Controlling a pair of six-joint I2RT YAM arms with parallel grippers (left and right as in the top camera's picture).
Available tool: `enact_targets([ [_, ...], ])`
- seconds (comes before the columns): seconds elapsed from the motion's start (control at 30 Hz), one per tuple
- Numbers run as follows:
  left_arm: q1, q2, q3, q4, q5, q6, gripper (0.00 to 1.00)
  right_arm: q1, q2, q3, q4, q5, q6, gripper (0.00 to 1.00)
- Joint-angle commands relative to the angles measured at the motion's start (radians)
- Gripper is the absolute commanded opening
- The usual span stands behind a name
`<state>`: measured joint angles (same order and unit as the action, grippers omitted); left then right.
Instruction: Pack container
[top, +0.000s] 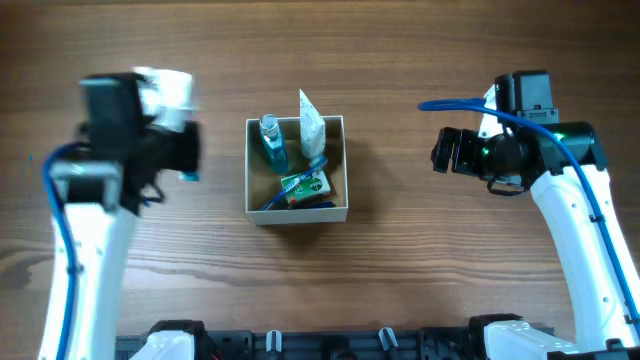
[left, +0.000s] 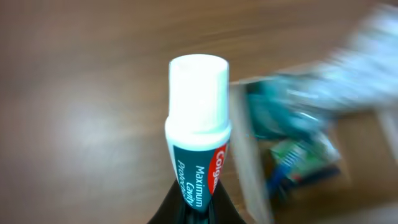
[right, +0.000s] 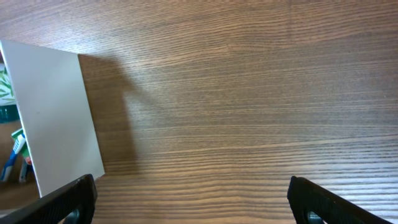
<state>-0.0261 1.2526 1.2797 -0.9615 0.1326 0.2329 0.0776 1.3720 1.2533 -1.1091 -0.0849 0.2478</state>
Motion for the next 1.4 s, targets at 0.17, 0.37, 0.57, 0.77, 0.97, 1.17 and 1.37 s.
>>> enact_targets([
  [0.17,-0.429,0.122,0.003,0.037,0.051,0.362,0.04,-0.003,0.001,-0.005,0.013,0.017,-0.008,1.00],
  [0.37,-0.494,0.351,0.003,0.034,0.059,0.362,0.04,-0.003,0.001,-0.005,0.013,0.017,-0.008,1.00],
  [0.57,-0.488,0.375,0.022,0.020,0.052,0.361,0.88,-0.003,0.001,-0.005,0.016,0.017,-0.011,1.00],
  [0.77,-0.433,0.136,0.089,-0.004,-0.204,0.091,1.00,-0.003,0.001,0.006,0.154,0.048,-0.099,1.00],
  [0.97,-0.074,0.108,0.089,0.071,-0.099,-0.119,1.00,-0.003,0.018,0.039,0.406,0.055,-0.202,1.00],
  [1.17,0.099,0.093,0.089,-0.023,-0.010,-0.113,1.00,-0.003,-0.072,0.038,0.374,0.086,-0.204,1.00],
  [1.37,0.109,-0.210,-0.092,-0.053,0.058,-0.080,1.00,-0.003,-0.416,-0.119,0.339,0.084,-0.163,1.00],
])
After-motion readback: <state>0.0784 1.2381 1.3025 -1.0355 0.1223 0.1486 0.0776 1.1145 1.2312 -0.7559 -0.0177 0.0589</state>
